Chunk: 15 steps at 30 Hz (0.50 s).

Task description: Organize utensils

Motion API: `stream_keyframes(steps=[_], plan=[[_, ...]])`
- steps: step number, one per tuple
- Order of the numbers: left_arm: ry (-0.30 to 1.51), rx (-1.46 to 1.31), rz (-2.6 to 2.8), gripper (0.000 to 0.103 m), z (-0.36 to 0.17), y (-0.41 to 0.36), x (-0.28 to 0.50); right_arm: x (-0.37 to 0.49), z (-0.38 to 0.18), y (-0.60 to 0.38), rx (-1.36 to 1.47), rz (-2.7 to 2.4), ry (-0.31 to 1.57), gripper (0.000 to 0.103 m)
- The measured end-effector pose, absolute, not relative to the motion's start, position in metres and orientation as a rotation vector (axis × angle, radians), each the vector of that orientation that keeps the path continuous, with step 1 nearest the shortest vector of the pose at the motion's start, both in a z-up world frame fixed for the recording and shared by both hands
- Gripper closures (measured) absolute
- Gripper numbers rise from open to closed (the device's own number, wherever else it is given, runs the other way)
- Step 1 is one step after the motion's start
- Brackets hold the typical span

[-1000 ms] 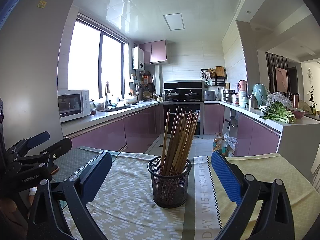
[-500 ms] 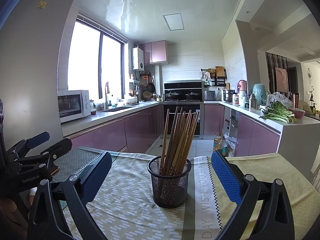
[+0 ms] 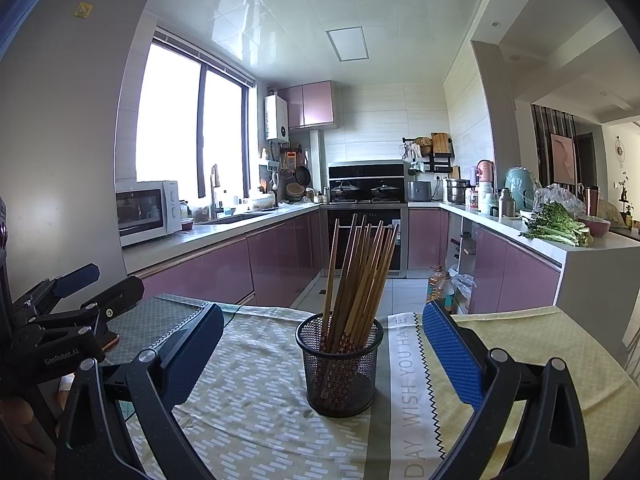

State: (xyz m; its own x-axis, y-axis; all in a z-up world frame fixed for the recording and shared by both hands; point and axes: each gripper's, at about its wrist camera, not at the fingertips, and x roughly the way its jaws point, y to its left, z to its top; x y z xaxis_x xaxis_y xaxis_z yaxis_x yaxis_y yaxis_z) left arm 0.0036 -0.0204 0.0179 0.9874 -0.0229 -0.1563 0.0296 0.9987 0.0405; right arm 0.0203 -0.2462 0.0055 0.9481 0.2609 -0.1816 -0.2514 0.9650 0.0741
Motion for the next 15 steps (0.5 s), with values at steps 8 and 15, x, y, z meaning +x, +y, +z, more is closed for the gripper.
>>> stream_keyframes(steps=[8, 15], plan=[[0.157, 0.042, -0.027, 0.005, 0.0181, -0.0204, 0.0041, 0.0200, 0.0057, -0.2464, 0.048, 0.259, 0.188, 0.007], [0.157, 0.043, -0.027, 0.005, 0.0181, -0.0205, 0.0043, 0.0203, 0.0055, -0.2462, 0.047, 0.258, 0.188, 0.007]])
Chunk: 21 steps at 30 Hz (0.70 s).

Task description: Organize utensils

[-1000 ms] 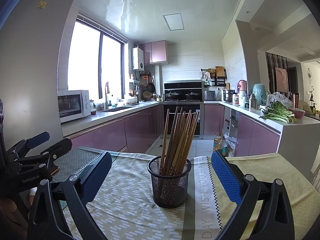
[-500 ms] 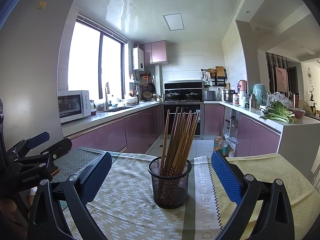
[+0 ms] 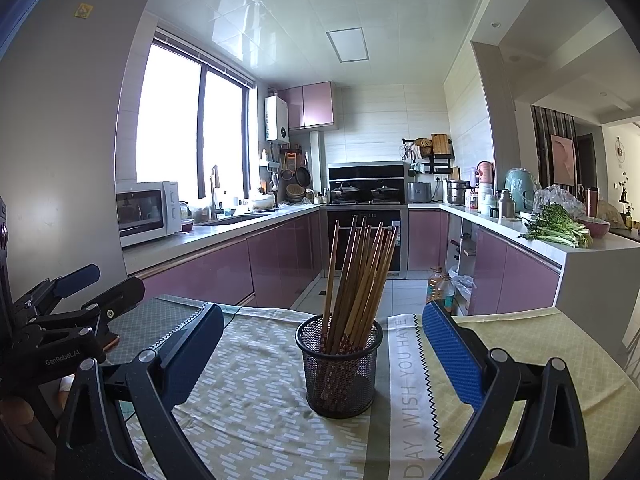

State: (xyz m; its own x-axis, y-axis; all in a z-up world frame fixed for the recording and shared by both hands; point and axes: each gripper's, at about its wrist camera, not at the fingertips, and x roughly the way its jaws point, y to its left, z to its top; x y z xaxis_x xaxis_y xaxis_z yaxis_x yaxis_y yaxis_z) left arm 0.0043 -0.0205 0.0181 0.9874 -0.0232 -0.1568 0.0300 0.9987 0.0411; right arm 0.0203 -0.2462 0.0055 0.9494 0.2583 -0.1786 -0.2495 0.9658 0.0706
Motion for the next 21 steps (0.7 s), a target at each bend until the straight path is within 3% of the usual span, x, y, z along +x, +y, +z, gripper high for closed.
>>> stream_keyframes(steps=[21], plan=[[0.154, 0.042, -0.020, 0.005, 0.0204, -0.0203, 0.0032, 0.0217, 0.0055, -0.2471, 0.053, 0.259, 0.197, 0.007]])
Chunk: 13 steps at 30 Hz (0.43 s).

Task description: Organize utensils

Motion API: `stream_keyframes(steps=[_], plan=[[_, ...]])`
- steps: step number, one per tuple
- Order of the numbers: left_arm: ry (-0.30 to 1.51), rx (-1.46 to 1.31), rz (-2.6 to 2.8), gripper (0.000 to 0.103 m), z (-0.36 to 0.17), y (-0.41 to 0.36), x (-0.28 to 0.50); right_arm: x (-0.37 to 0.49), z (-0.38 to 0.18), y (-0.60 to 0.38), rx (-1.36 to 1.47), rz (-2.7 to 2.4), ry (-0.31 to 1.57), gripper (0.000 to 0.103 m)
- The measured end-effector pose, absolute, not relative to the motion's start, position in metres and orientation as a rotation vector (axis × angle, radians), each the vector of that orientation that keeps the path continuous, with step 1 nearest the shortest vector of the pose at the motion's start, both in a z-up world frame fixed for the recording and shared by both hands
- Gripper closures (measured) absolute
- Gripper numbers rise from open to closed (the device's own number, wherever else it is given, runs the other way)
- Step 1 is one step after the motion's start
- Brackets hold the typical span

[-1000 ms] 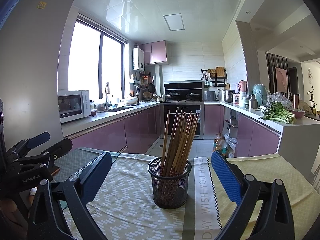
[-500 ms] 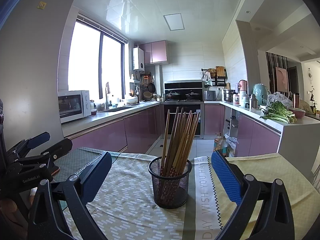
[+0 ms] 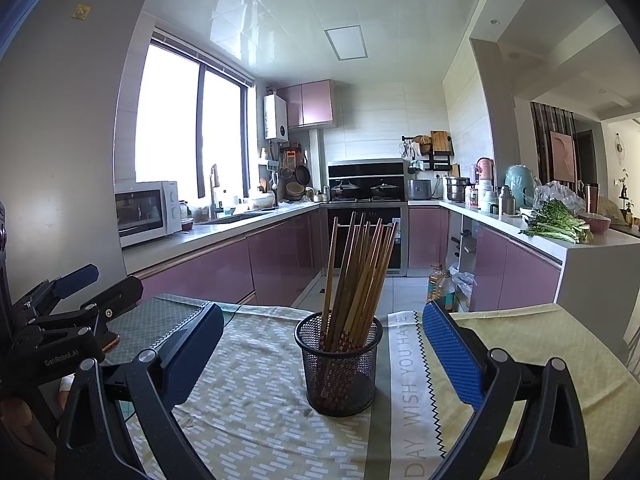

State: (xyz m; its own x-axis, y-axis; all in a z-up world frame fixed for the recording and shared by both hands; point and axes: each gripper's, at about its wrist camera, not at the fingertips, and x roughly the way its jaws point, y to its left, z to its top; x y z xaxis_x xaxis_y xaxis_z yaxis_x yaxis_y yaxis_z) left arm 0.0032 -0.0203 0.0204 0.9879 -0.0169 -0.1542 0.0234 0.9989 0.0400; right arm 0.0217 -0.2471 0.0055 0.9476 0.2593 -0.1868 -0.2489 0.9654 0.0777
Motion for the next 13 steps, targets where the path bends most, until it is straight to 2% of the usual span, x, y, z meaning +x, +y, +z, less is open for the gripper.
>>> stream_keyframes(steps=[8, 13], plan=[[0.192, 0.047, -0.030, 0.005, 0.015, -0.023, 0.009, 0.026, 0.001, -0.252, 0.044, 0.258, 0.218, 0.007], [0.347, 0.024, -0.019, 0.005, -0.002, -0.005, 0.040, 0.056, -0.020, -0.293, 0.082, 0.201, 0.361, 0.007]])
